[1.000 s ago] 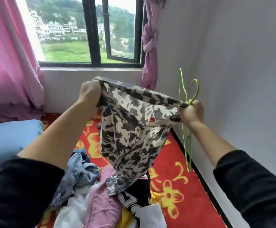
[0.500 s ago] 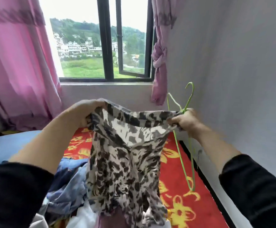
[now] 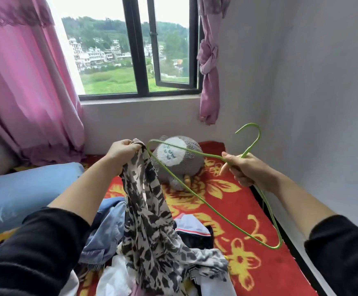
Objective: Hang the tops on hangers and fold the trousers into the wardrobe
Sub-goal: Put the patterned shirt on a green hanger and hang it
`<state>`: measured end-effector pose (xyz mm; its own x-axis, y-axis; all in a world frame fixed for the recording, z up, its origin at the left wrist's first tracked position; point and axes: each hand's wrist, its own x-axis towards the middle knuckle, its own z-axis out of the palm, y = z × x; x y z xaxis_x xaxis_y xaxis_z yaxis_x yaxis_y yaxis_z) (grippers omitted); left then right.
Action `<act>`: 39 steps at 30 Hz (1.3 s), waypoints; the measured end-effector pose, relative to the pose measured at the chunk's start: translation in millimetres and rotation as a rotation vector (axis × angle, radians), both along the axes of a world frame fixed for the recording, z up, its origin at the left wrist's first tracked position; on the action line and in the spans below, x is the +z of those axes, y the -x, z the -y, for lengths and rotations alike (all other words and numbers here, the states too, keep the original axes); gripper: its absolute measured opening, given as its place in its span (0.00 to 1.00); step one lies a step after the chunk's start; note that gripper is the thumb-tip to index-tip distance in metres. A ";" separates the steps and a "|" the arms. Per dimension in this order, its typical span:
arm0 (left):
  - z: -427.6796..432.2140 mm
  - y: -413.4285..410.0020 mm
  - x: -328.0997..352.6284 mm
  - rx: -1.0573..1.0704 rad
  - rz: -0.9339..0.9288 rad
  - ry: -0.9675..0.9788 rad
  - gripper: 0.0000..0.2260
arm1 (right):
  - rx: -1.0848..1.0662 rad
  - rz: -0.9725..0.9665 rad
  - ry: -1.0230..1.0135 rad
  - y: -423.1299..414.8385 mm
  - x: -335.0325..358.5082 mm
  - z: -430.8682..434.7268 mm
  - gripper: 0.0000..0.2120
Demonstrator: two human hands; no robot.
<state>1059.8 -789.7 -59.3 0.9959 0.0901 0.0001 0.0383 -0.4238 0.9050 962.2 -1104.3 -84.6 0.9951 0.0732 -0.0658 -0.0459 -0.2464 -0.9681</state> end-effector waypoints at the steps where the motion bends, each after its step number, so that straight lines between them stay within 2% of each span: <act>1: -1.4 -0.1 -1.9 0.003 0.013 -0.007 0.04 | 0.025 -0.020 0.027 1.7 -4.0 -0.4 0.24; 5: -1.6 1.9 -5.7 -0.057 0.159 -0.162 0.08 | 0.075 -0.037 0.099 1.1 -17.0 -16.4 0.21; 7: 5.8 9.1 -3.1 -0.134 0.216 -0.157 0.04 | 0.076 -0.023 0.107 -2.4 -21.2 -32.1 0.19; 14: 38.3 38.0 3.1 -0.379 0.242 -0.253 0.07 | 0.082 0.143 0.098 -11.7 -28.1 -105.2 0.12; 17: 38.1 49.0 6.5 -0.469 0.182 -0.339 0.11 | 0.023 0.187 0.126 -15.0 -31.6 -117.8 0.13; 20: 25.2 54.3 5.7 -0.632 0.033 -0.312 0.11 | 0.002 0.140 0.180 -20.1 -33.2 -114.6 0.11; 22: 18.6 53.0 0.8 -0.634 0.003 -0.271 0.14 | 0.017 0.103 0.179 -21.8 -32.8 -110.2 0.10; 23: 17.1 50.1 -3.5 -0.597 0.045 -0.316 0.16 | 0.035 0.093 0.170 -21.9 -32.2 -108.9 0.09; 25: 18.7 46.5 -16.0 -0.547 0.159 -0.535 0.21 | 0.079 0.073 0.151 -21.2 -29.6 -108.8 0.11; 27: 25.9 47.4 -32.4 -0.569 0.211 -0.701 0.19 | 0.110 0.057 0.138 -20.6 -27.2 -110.7 0.12; 28: 29.6 47.5 -41.1 -0.573 0.239 -0.733 0.15 | 0.117 0.048 0.135 -20.5 -25.5 -111.0 0.10; 30: 34.0 47.4 -53.1 -0.508 0.304 -0.695 0.04 | 0.133 -0.001 0.099 -19.9 -21.7 -107.8 0.05; 32: 34.4 43.5 -59.9 -0.446 0.361 -0.582 0.12 | 0.183 -0.091 -0.002 -20.0 -20.4 -98.1 0.05; 35: 33.2 40.2 -57.2 -0.450 0.462 -0.522 0.14 | 0.242 -0.254 -0.143 -21.6 -25.4 -73.5 0.11; 37: 31.7 38.5 -53.6 -0.494 0.510 -0.510 0.15 | 0.285 -0.278 -0.045 -21.0 -34.6 -60.4 0.10; 39: 29.4 37.2 -49.5 -0.537 0.565 -0.496 0.17 | 0.333 -0.260 0.161 -18.1 -46.8 -60.6 0.10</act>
